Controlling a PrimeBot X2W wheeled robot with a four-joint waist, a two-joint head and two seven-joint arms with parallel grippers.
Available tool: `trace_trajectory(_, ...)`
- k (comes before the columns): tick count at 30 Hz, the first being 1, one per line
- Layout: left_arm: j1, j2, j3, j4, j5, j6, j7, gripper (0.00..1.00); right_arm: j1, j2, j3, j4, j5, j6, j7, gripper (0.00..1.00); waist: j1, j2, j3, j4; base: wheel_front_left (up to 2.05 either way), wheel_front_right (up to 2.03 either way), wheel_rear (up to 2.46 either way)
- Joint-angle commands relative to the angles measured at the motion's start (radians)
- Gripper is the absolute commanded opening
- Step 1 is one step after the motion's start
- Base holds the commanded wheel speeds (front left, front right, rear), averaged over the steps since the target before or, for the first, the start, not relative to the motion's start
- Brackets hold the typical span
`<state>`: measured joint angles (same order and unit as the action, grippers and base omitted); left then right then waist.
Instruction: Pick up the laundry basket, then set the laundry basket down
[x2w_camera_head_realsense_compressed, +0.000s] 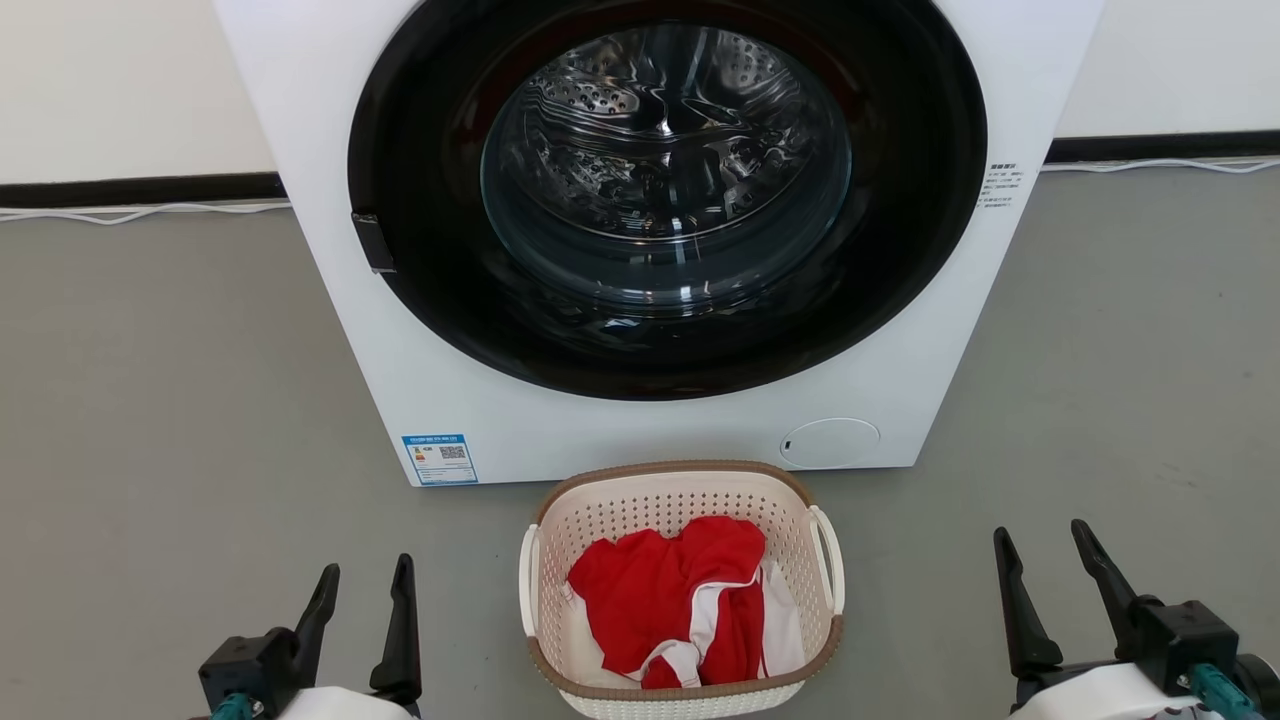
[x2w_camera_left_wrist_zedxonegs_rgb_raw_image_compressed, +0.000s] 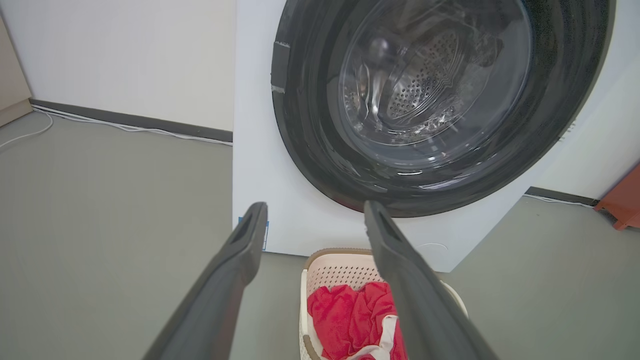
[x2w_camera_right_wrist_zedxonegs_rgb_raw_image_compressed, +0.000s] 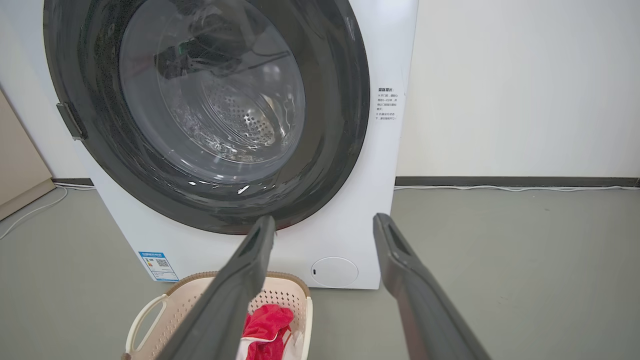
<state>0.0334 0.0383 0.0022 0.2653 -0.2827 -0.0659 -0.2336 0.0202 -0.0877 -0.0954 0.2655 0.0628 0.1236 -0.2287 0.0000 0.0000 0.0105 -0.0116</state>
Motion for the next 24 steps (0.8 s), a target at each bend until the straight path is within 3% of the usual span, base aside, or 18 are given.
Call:
trace_trajectory(1, -0.021, 0.011, 0.025, -0.029, 0.032, 0.012, -0.014, 1.0, -0.027, -0.017, 0.022, -0.022, -0.033, 0.007, -0.019, 1.0, 0.0, 0.0, 0.001, 0.0, 0.0, 0.0, 0.0)
trace_trajectory(6, -0.02, 0.012, 0.026, -0.028, 0.088, 0.013, -0.028, 1.0, -0.027, -0.015, 0.023, -0.016, -0.091, 0.007, -0.033, 1.0, 0.0, 0.0, 0.004, -0.002, 0.0, 0.0, 0.0)
trace_trajectory(24, -0.028, 0.012, 0.027, -0.022, 0.093, 0.005, -0.028, 1.0, -0.026, -0.006, 0.019, -0.016, -0.086, 0.007, -0.033, 1.0, 0.0, 0.0, 0.019, -0.006, 0.0, 0.0, 0.0)
